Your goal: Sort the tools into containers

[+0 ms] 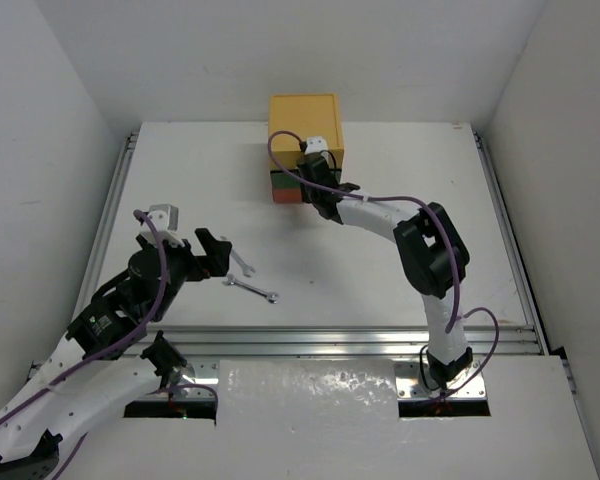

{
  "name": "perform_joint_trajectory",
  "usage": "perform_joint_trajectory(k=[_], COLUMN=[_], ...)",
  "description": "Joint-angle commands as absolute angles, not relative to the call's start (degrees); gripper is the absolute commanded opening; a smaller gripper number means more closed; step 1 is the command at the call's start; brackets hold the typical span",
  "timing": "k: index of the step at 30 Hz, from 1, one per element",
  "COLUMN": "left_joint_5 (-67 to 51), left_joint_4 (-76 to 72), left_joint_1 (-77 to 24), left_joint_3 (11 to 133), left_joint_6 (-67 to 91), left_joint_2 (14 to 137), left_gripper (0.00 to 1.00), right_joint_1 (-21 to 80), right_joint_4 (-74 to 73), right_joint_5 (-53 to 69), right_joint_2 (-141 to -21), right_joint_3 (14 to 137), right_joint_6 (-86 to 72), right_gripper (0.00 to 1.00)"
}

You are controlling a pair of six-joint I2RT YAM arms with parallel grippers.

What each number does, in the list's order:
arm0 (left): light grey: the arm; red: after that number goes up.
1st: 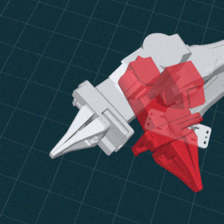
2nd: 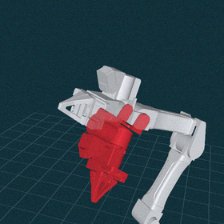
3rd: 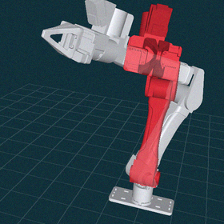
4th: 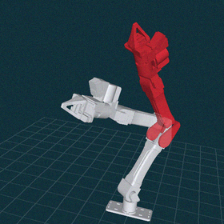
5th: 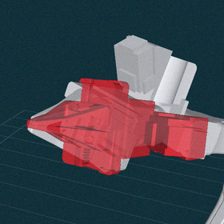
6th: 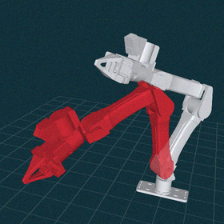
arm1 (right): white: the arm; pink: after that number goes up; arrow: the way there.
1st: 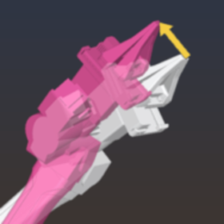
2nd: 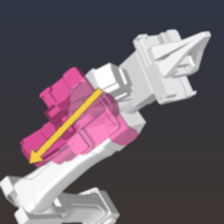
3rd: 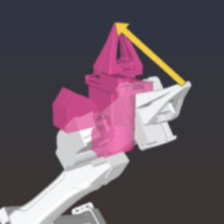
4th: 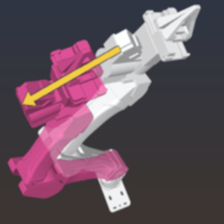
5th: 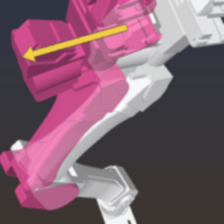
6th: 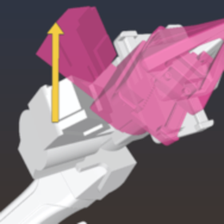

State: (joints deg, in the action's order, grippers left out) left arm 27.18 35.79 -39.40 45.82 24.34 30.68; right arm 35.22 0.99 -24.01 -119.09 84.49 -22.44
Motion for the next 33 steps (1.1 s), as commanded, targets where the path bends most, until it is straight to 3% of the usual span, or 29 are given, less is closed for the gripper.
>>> perform_joint_trajectory(k=[1,10,15,17,23,24,33], left_joint_5=[26.6,26.6,26.5,26.5,26.2,26.2,25.2], left_joint_4=[33.3,33.2,33.3,33.1,33.3,33.3,32.8], left_joint_1=[-39.0,-39.0,-39.1,-39.1,-39.0,-39.0,-39.0], left_joint_3=[45.6,45.5,45.5,45.4,45.6,45.6,45.4], left_joint_6=[23.9,23.9,23.8,23.7,23.7,23.7,23.2], left_joint_2=[31.3,32.0,32.0,32.0,32.4,32.1,31.4], left_gripper=[0.98,0.98,0.99,0.98,0.98,0.98,1.00], right_joint_1=[34.6,34.0,34.4,35.2,35.7,35.7,36.4], right_joint_4=[7.0,12.8,19.1,21.3,22.8,23.9,34.1], right_joint_5=[-24.7,-22.4,-19.8,-19.6,-21.8,-23.1,-28.3], right_joint_2=[-119.4,-117.6,-110.3,-109.4,-115.6,-116.2,-121.5], right_joint_3=[86.3,82.0,66.6,63.6,67.1,66.9,68.5], right_joint_6=[-19.8,-18.1,-24.4,-25.2,-25.8,-26.0,-25.8], right_gripper=[0.19,0.23,0.43,0.45,0.48,0.55,0.56])
